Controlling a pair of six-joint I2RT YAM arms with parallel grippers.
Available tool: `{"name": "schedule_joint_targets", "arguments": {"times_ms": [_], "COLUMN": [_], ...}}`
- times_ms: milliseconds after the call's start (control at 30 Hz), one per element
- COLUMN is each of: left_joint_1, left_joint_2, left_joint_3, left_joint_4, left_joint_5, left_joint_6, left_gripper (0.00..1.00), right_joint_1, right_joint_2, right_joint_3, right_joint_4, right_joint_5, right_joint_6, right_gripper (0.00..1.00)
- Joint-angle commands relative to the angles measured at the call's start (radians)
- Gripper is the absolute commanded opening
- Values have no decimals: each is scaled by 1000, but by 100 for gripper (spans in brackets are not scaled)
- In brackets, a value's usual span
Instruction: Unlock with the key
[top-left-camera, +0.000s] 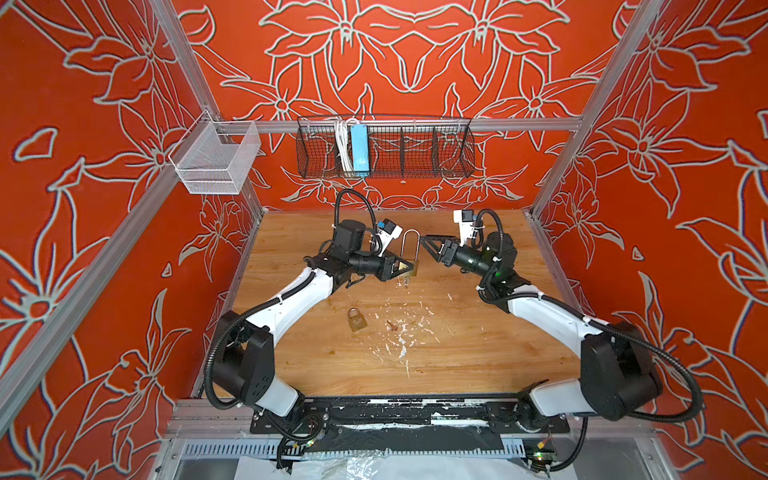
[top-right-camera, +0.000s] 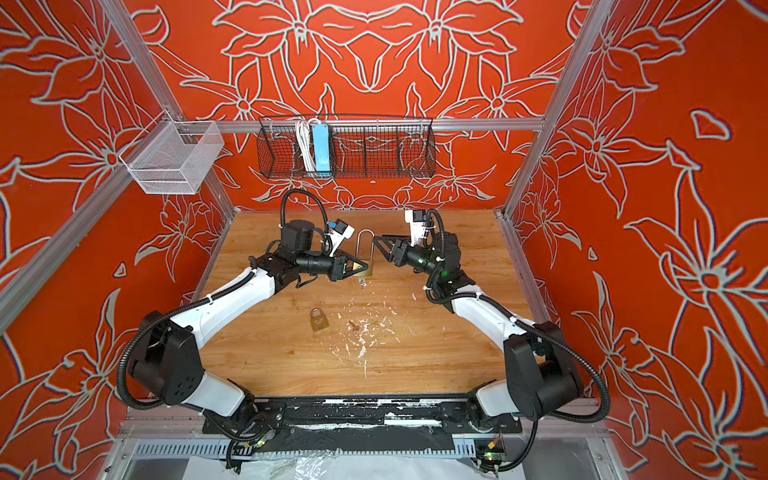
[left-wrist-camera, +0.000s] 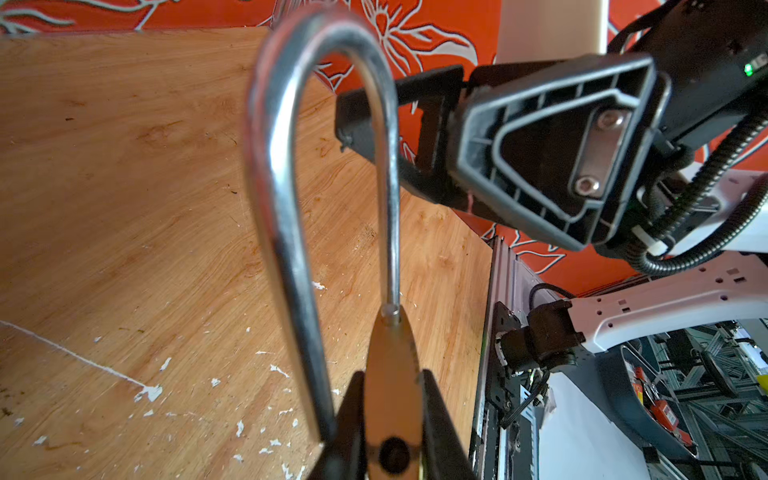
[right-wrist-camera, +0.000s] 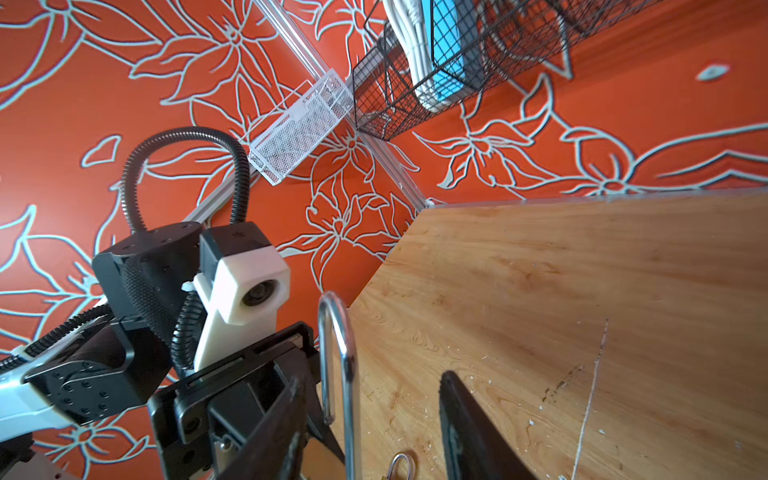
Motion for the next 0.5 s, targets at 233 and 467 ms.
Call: {"name": "schedule_joint_targets", "arguments": {"times_ms": [233, 467], "left_joint_1": [-19, -21], "left_joint_2": [-22, -25], "left_joint_3": [11, 12], "left_joint_4": [80, 81], "left_joint_5": [43, 39], "left_joint_6": [-9, -13], "left_gripper": [0, 0], "right_joint_1": [3, 11], "right_joint_2": [46, 76], "right_joint_3": [75, 95], "right_joint_4": [11, 35], "right_joint_5": [-30, -69], "right_joint_6": [15, 43], "right_gripper": [42, 31]}}
